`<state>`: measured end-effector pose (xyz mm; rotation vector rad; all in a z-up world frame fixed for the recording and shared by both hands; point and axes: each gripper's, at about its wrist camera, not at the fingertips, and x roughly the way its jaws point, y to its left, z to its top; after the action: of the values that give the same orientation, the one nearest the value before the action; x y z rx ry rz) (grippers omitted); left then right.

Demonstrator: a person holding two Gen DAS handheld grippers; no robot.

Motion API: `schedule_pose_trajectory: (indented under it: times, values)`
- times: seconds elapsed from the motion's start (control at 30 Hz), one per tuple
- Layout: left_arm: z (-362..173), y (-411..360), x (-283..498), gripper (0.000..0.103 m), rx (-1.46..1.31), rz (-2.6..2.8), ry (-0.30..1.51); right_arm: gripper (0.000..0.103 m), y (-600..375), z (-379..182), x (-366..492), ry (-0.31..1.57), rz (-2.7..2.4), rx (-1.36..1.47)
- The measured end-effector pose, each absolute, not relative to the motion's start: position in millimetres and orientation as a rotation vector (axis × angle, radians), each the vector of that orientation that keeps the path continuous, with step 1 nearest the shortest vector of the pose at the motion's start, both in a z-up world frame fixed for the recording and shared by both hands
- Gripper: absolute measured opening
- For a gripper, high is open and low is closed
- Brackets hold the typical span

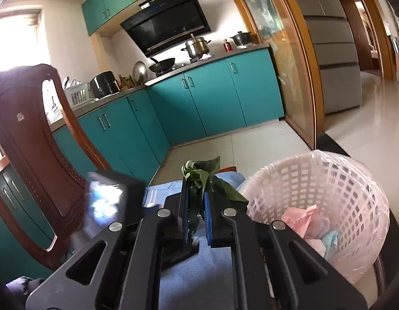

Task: Collect trash
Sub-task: 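Grasp the white crumpled tissue with the left gripper while the right lifts the leaves, then hold the green leaves and white tissue raised above the cushion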

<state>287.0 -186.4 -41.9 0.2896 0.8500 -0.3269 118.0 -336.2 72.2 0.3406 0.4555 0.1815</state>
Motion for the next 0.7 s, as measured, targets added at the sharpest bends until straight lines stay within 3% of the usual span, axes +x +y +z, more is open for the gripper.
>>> schedule_pose_trajectory:
  times: [0.07,0.17,0.43,0.7]
  values:
    - [-48.7,-185.0,295.1,0.025,0.286,-0.307,0.868,0.011,-335.6,73.4,117.5,0.456,0.190,0.345]
    - [-35.4,-175.9,283.1,0.018,0.231,-0.355,0.828,0.011,-333.7,75.0,117.0,0.452,0.205,0.340]
    - [57.6,-89.4,158.1,0.018,0.070,-0.413,0.564,0.011,-316.5,80.4,109.0,0.460,0.262,0.304]
    - [53.1,-21.4,105.7,0.018,-0.030,-0.293,0.519,0.011,-271.1,80.5,87.3,0.486,0.333,0.208]
